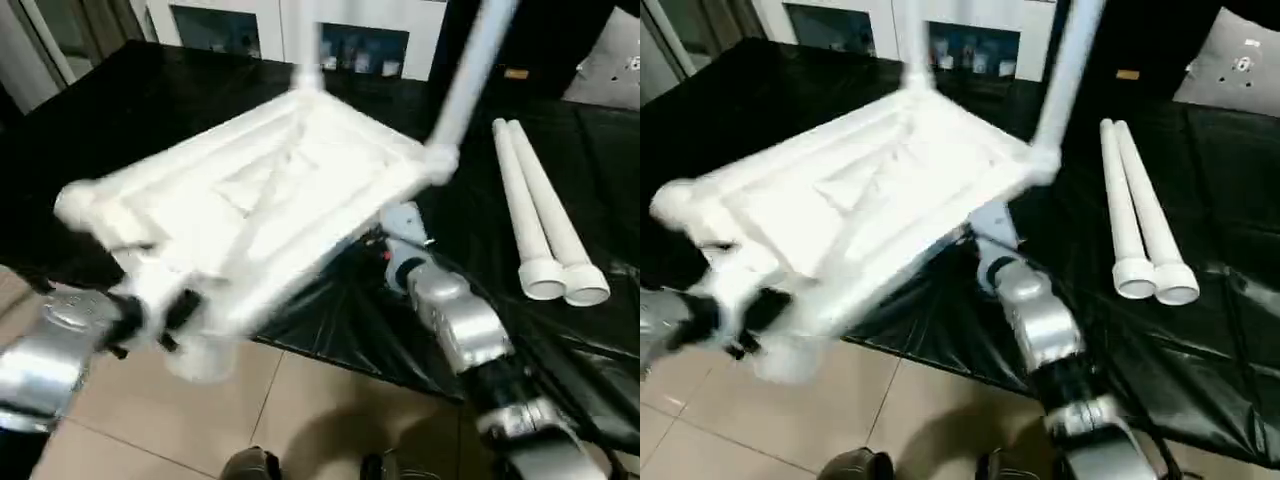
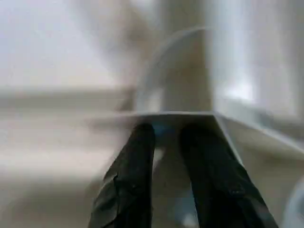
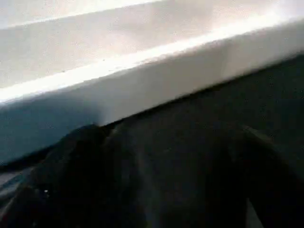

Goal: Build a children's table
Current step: Rotate table base

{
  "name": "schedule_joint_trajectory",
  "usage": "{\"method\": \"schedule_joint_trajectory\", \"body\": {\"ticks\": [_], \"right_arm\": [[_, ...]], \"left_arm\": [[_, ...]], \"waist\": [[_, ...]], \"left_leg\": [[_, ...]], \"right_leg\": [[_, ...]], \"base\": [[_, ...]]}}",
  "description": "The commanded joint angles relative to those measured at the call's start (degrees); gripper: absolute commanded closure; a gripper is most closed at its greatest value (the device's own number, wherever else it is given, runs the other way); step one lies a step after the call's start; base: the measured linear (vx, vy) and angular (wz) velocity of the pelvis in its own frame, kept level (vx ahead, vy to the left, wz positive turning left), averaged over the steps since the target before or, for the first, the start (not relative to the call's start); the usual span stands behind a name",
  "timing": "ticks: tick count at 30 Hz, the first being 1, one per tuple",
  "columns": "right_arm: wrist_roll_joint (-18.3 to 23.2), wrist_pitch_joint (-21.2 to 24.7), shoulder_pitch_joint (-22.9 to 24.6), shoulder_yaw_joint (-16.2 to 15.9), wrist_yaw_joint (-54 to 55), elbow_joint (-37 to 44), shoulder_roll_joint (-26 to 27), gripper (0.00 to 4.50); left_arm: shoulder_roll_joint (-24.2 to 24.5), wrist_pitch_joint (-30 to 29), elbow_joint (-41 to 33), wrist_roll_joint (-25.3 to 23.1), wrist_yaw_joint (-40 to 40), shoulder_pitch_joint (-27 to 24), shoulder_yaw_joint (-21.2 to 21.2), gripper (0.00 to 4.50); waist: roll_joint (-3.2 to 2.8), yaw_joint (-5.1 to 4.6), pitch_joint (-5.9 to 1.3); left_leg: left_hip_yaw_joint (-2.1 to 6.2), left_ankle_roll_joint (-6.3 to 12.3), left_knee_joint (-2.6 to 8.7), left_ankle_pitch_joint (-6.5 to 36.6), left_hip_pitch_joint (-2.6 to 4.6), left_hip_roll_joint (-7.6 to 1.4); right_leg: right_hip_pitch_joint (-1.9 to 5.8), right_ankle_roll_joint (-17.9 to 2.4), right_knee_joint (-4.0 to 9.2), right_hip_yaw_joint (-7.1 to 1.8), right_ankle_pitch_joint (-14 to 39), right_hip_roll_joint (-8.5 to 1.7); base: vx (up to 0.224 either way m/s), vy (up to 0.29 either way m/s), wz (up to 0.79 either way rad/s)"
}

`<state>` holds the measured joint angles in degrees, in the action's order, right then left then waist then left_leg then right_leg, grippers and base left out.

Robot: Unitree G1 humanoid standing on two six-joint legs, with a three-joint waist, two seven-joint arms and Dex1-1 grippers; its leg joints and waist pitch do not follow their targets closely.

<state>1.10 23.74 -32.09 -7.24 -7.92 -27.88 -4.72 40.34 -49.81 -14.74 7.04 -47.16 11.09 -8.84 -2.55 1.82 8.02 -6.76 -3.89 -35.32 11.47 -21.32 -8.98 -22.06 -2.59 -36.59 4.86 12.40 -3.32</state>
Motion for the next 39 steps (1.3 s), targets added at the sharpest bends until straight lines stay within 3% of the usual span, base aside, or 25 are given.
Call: {"method": "schedule_joint_trajectory", "body": {"ticks": [1,4,6,7,9,12,14,15,18,21,25,31,32,33,34,35,36,38,39], "right_arm": [[0.4,-1.53,-1.22,-0.06,0.02,-2.69,0.53,0.0],[-0.13,-3.87,-3.23,1.41,0.46,-5.71,0.03,0.0],[-0.15,-4.83,-4.25,2.79,1.44,-6.45,-0.74,0.0],[-0.09,-4.9,-4.22,3.39,1.92,-5.66,-1.29,0.0],[-0.12,-5.05,-4.1,4.02,2.39,-4.93,-1.69,0.0],[-0.06,-4.75,-3.32,5.23,3.38,-2.16,-2.56,0.0],[0.18,-3.87,-1.97,6.82,4.07,2.19,-3.66,0.0],[0.35,-3.31,-1.3,7.51,4.15,4.35,-4.14,0.0],[0.77,-1.95,-0.2,8.79,4.09,8.32,-5.13,0.0],[1.03,0.03,1.26,9.58,3.49,13.22,-6.24,0.0],[1.65,4.45,4.68,10.15,2.48,22.76,-7.42,0.0],[3.62,7.75,8.51,9.14,1.4,30.97,-6.57,0.0],[3.98,9.14,9.49,8.49,1.04,32.89,-6.32,0.0],[4.16,11.53,11.75,6.73,0.57,37.1,-5.6,0.0],[4.18,12.02,12.3,6.3,0.49,38.1,-5.41,0.0],[4.2,12.26,12.59,6.09,0.46,38.6,-5.31,0.0],[4.48,12.33,13.37,5.74,0.4,39.93,-4.87,0.0],[4.76,12.31,13.92,5.63,0.39,40.88,-4.56,0.0],[5.54,12.49,14.94,5.73,0.53,43.01,-3.77,0.0]], "left_arm": [[-1.08,0.24,-1.53,3.09,-3.66,-0.01,-3.78,3.15],[-4.36,2.76,1.31,2.29,-3.37,2.63,-4.98,3.15],[-7.2,6.68,6.19,0.3,-2.66,6.15,-6.98,3.15],[-9.06,9.71,9.72,-1.29,-1.48,8.46,-7.8,3.15],[-10.68,11.14,12.27,-1.7,0.04,10.37,-7.94,3.15],[-13.26,14.36,17.26,-2.82,1.58,13.58,-8.48,3.15],[-15.84,17.38,22.58,-4.1,1.9,16.7,-9.77,3.15],[-17.06,18.1,24.6,-4.4,1.99,17.81,-10.21,3.15],[-19.49,20.19,29.53,-5.41,2.34,20.1,-11.4,3.15],[-22.71,22.85,35.7,-6.6,4.04,22.41,-11.87,3.15],[-28.22,28.09,44.59,-7.41,10.92,25.93,-9.18,3.15],[-28.67,26.97,39.98,-3.81,10.54,23.87,-4.93,2.94],[-28.22,26.71,38.39,-3.33,10.08,22.89,-4.26,2.91],[-27.15,26.32,32.58,-2.01,9.37,19.85,-3.07,2.91],[-26.89,26.03,30.81,-1.58,9.19,18.98,-2.78,2.74],[-26.75,25.88,29.88,-1.35,9.1,18.52,-2.64,2.64],[-26.29,26.17,26.45,-0.66,8.71,16.96,-2.4,2.58],[-26.09,26.5,23.89,-0.08,8.52,15.82,-2.15,2.58],[-26.75,27.33,18.13,1.38,10.12,13.53,-0.11,2.38]], "waist": [[-0.24,-0.24,-3.8],[0.09,-0.25,-4.04],[0.2,0.18,-4.27],[0.33,0.48,-4.32],[0.63,1.02,-4.36],[0.59,1.12,-4.27],[0.8,1.22,-4.34],[0.6,1.22,-4.45],[0.87,1.12,-4.43],[0.65,1.19,-4.68],[0.75,1.3,-4.9],[1.08,0.81,-4.95],[1.01,0.67,-5.2],[1.66,0.52,-5.41],[1.34,0.71,-5.81],[1.21,0.35,-6.01],[1.33,0.07,-6.09],[1.38,0.1,-6.19],[1.49,0.09,-5.97]], "left_leg": [[0.36,0.89,5.07,10.91,0.2,-3.48],[-0.02,1.65,4.87,8.66,0.2,-3.23],[-0.53,2.28,4.69,7.2,0.73,-2.97],[-0.73,2.59,4.81,6.7,0.64,-2.9],[-1.09,2.7,5.1,7.14,0.66,-3.1],[-1.4,2.37,5.24,9.37,1.14,-3.14],[-1.51,2.29,5.49,10.04,1.18,-3.27],[-1.62,2.19,5.52,10.4,1.42,-3.43],[-1.67,2.18,5.81,10.08,0.82,-3.39],[-1.93,2.85,5.61,8.79,1.01,-3.34],[-1.7,3.87,5.77,8.29,0.71,-3.51],[-1.73,5.22,5.67,7.01,0.24,-3.61],[-1.79,6.08,5.48,4.79,0.02,-3.53],[-1.89,6.56,5.37,3.6,-0.03,-3.58],[-1.65,7.16,5.13,0.98,-0.32,-3.79],[-1.75,9.07,4.77,-3.03,-0.76,-3.61],[-1.85,10.56,4.54,-4.27,-0.65,-3.56],[-2.04,12.12,4.2,-5.52,-0.89,-3.47],[-2.07,12.41,4.28,-4.55,-0.94,-3.71]], "right_leg": [[2.47,-13.03,4.92,-4.36,12.46,-5.68],[2.64,-12.72,4.98,-4.37,11.63,-5.45],[2.33,-12.67,5.17,-4.47,10.75,-5.18],[2.46,-12.52,5.23,-4.38,10.44,-5.07],[2.57,-11.33,5.3,-4.27,12.22,-5.23],[1.95,-9.87,5.83,-4.17,15.8,-5.1],[1.84,-8.42,6.0,-4.16,16.9,-5.12],[1.59,-8.03,6.12,-4.27,16.48,-5.09],[1.9,-7.7,6.05,-4.42,16.17,-5.12],[1.78,-8.23,6.23,-4.67,14.02,-5.14],[2.38,-8.66,6.14,-4.52,12.82,-5.36],[2.35,-9.7,6.16,-4.53,11.3,-5.63],[2.34,-10.26,5.85,-4.48,8.19,-5.45],[2.42,-10.57,5.64,-4.49,6.42,-5.41],[2.79,-11.12,4.81,-4.5,2.7,-5.65],[2.5,-11.74,4.15,-4.33,-3.55,-5.29],[2.24,-12.83,4.01,-4.19,-6.62,-5.13],[2.14,-13.64,3.63,-4.18,-8.75,-5.13],[2.08,-14.14,3.71,-4.17,-7.71,-5.35]], "base": [[0.0,0.0,0.0],[0.0,0.0,0.0],[0.0,0.0,0.0],[0.0,0.0,0.0],[0.0,0.0,0.0],[0.0,0.0,0.0],[0.0,0.0,0.0],[0.0,0.0,0.0],[0.0,0.0,0.0],[0.0,0.0,0.0],[0.0,0.0,0.0],[0.0,0.0,0.0],[0.0,0.0,0.0],[0.0,0.0,0.0],[0.0,0.0,0.0],[0.0,0.0,0.0],[0.0,0.0,0.0],[0.0,0.0,0.0],[0.0,0.0,0.0]]}}
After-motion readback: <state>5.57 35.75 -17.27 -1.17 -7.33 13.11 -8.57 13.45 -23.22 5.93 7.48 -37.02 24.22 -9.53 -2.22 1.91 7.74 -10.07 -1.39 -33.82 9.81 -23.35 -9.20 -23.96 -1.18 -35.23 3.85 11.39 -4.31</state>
